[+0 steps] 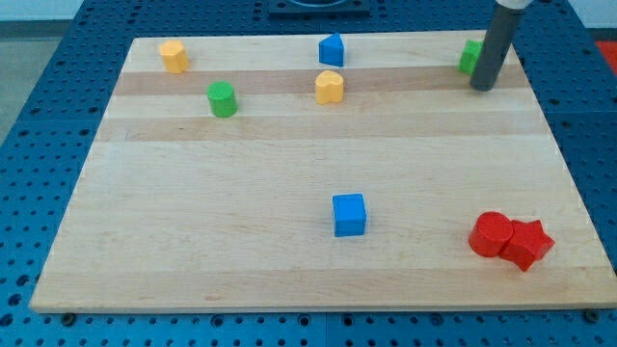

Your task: Slide yellow heart slightly left

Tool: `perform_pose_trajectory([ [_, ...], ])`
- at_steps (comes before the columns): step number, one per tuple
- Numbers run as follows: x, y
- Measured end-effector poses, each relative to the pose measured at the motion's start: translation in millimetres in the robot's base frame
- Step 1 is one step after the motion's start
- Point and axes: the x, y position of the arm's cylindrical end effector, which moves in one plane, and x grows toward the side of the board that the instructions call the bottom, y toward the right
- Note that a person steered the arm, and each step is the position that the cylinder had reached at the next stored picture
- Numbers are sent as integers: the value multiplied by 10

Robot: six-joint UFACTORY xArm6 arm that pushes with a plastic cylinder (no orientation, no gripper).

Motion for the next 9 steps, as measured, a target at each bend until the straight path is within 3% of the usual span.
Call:
perform_pose_trajectory([
  [3, -239, 0],
  [9, -61, -956],
])
